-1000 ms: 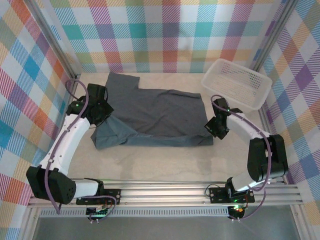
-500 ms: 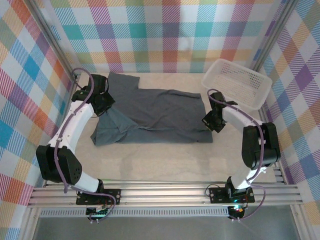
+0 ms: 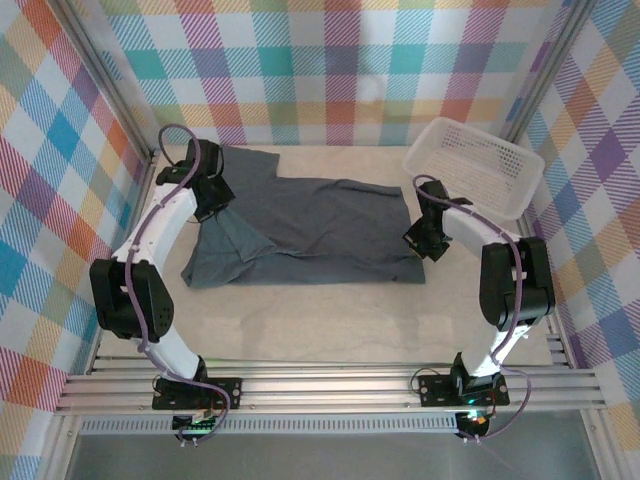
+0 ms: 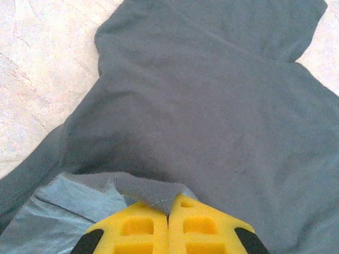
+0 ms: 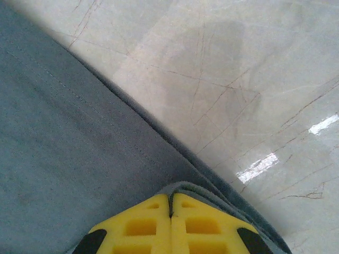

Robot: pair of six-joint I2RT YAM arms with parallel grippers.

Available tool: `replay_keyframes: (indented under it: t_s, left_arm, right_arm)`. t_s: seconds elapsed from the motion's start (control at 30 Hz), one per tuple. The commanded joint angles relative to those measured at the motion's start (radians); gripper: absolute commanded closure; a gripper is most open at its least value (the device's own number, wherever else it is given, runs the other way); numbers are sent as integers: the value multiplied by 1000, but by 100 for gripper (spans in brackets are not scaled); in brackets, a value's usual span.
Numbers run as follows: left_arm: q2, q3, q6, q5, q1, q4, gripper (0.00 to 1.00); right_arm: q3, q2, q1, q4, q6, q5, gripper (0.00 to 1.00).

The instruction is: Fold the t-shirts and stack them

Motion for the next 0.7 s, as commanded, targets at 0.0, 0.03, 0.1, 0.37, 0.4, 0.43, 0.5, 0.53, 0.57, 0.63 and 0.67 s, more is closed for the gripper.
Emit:
replay_keyframes:
  t_s: [0.0,0.03,0.1,0.37,0.4,0.43,0.5,0.53,0.57,0.63,0.67]
  left_arm:
    - [28,42,36,-30,15,3,100]
    - [38,45,41,-37,15,4,100]
    - [63,54,51,-59,15,1,100]
    - [156,119,74,-92,25,-18,100]
    - [159,124,70,-103,26,-25,100]
    - [160,126,68,-107,27,-29,100]
    - [151,120,61,-122,29,-37,100]
    - [144,118,54,-134,30,-44,100]
    - [134,112,48,-150,31,-52,100]
    - [110,94,33,-175,37,-63,100]
    - [94,87,25,-186,40,-71,100]
  right_arm:
    - [33,22,-7,6,-23,7,100]
    - [35,29,-6,8,-25,7,100]
    - [44,45,-8,9,-28,6,100]
    - [65,71,-16,5,-39,32,100]
    - [65,67,-17,-1,-35,44,100]
    - [62,62,-18,-4,-33,50,100]
    - [53,46,-25,-11,-22,71,100]
    - [45,37,-29,-12,-18,76,100]
    - [36,26,-34,-9,-14,81,100]
    - [19,4,-42,-12,-4,88,100]
    - [10,-10,-46,-9,1,90,100]
